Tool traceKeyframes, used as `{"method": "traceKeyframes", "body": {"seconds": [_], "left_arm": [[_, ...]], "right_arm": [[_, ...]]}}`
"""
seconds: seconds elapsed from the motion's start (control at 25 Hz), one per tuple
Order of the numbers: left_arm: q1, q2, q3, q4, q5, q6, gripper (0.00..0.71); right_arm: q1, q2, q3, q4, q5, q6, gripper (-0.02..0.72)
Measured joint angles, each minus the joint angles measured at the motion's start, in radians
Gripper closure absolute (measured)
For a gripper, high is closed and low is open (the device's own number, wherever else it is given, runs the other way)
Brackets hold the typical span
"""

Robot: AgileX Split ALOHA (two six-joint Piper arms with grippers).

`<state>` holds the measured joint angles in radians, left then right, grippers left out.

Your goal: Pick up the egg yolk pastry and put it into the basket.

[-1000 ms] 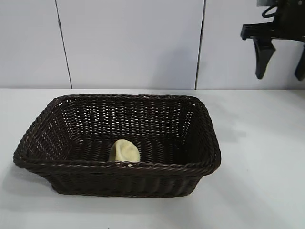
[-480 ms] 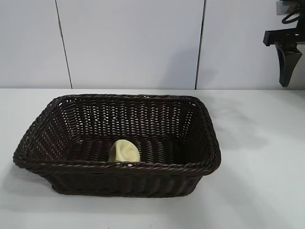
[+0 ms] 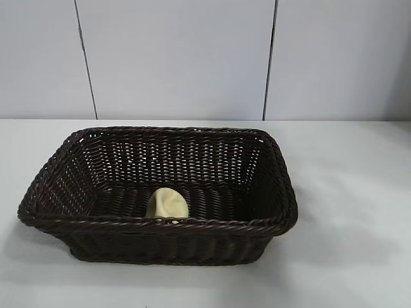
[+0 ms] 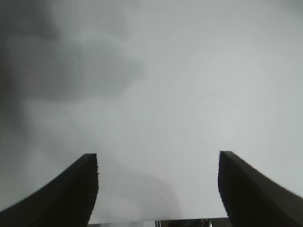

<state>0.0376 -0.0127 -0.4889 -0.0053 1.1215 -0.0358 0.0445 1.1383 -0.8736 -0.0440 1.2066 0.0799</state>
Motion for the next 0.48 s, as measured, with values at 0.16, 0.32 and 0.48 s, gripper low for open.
{"method": "traceKeyframes", "body": {"seconds": [0.16,0.32,0.48], "left_arm": [[0.000,0.000,0.000,0.000,0.000,0.000,0.139],[0.000,0.000,0.000,0.000,0.000,0.000,0.139],[0.000,0.000,0.000,0.000,0.001,0.000,0.139]], "right_arm": [[0.000,-0.180,0.154,0.000,-0.086,-0.034,0.187],[0.000,-0.340,0.285,0.005,-0.163,-0.051,0.187],[0.000,-0.519,0.371,0.008,-0.182,-0.052,0.187]]}}
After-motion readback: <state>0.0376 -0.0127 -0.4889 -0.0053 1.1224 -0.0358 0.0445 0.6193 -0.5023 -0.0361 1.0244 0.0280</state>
